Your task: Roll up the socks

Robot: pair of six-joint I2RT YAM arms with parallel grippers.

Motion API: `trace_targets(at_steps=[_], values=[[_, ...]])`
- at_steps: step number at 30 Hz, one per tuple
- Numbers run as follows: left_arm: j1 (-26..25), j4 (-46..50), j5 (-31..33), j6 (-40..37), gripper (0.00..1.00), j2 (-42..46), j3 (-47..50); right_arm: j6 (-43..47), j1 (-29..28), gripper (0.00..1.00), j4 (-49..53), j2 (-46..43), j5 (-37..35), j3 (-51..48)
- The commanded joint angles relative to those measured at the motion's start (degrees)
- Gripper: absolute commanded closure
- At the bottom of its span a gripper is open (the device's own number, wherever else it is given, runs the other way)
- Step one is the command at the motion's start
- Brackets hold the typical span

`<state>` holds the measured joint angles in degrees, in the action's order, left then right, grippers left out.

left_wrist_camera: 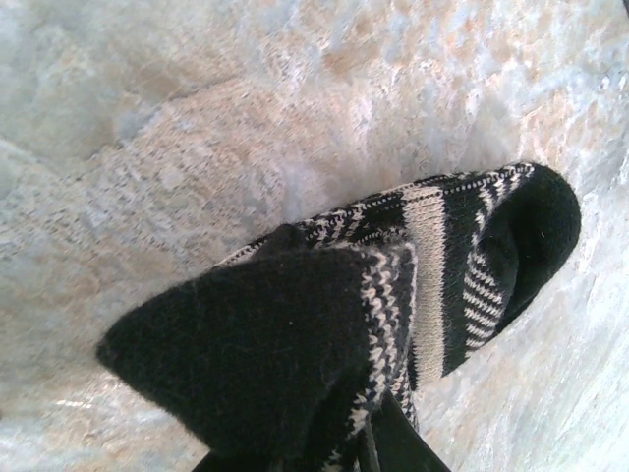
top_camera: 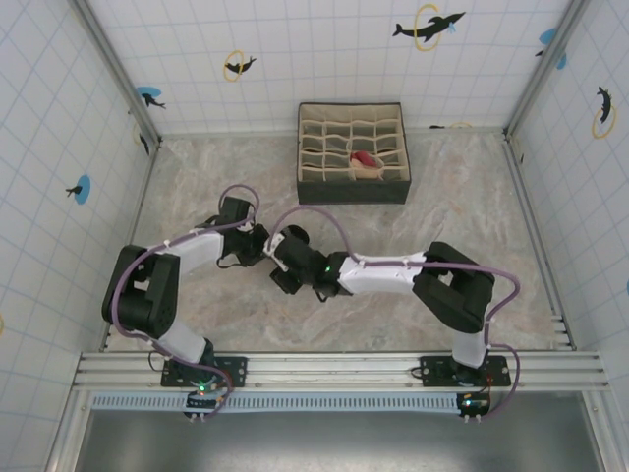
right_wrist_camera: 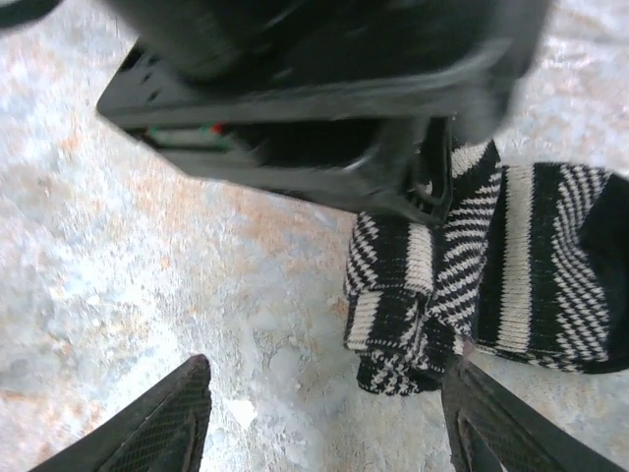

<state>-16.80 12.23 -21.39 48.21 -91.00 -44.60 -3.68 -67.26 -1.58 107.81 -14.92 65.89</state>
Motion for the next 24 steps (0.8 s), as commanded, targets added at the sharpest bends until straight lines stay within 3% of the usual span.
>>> trace_targets(at_steps=[1,4,8,15,24], values=[[1.25,6.76,0.84,-1.47,1.0,1.06,2.3,8.62,-3.1,0.36,-5.16,-0.7,-16.06,-2.97],[1.83,6.68,-0.35,-1.32,1.0,1.98,3.58,13.93,-6.38,0.31,-11.21,0.78,-23.67,-4.66],[2.3,6.61,-1.64,-1.27,1.0,2.79,4.81,17.93,-7.76,0.34,-16.46,4.13,-26.47,-5.15],[2.32,6.93,-2.17,-1.01,1.0,4.27,5.81,19.85,-7.45,0.34,-20.3,8.56,-25.04,-3.15],[2.32,5.81,-3.71,0.04,1.0,5.91,8.01,16.11,-4.84,0.36,-20.66,10.54,-17.82,-2.12]])
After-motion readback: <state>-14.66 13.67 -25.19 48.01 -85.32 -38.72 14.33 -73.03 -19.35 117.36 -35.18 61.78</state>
